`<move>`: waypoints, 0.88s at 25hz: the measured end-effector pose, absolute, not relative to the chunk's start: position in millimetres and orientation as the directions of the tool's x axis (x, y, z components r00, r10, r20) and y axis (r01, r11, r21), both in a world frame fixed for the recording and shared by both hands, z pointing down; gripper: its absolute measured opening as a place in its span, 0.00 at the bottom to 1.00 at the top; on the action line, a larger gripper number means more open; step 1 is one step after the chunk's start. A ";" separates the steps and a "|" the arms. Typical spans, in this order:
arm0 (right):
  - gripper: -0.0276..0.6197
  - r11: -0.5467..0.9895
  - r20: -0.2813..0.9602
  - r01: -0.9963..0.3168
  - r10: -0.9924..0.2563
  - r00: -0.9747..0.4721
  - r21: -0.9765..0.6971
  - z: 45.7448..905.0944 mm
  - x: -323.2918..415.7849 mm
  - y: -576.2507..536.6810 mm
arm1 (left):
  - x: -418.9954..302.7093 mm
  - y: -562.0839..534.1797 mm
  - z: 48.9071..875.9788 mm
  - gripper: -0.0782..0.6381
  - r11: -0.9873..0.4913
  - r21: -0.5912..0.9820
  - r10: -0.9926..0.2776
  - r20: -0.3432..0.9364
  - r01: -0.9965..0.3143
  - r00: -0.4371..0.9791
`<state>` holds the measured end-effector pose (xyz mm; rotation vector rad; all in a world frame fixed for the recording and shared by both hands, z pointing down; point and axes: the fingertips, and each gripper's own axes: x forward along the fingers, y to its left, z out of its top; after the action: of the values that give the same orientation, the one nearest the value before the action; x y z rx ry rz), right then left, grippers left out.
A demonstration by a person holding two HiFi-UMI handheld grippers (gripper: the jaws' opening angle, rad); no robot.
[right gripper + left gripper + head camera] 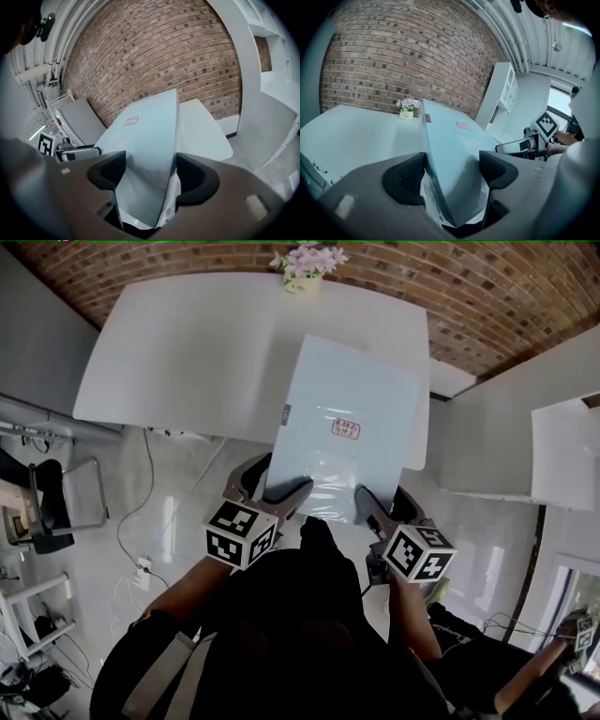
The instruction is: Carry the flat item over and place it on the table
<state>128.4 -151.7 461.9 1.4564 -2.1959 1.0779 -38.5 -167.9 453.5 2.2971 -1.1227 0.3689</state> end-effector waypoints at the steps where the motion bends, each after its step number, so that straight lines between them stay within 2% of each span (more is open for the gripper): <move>1: 0.57 0.204 0.607 -0.883 -0.660 -0.443 -0.422 463.6 133.7 -158.8 | -33.0 -175.1 455.8 0.63 -0.498 0.361 -0.635 0.468 -0.789 0.615; 22: 0.57 0.204 0.707 -0.880 -0.531 -0.467 -0.429 519.4 191.7 -268.3 | 23.9 -275.5 511.4 0.64 -0.419 0.401 -0.576 0.577 -0.815 0.579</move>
<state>191.7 -268.3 519.4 1.3129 -2.0793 1.1647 23.9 -275.5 511.4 2.1475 -1.1025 0.4657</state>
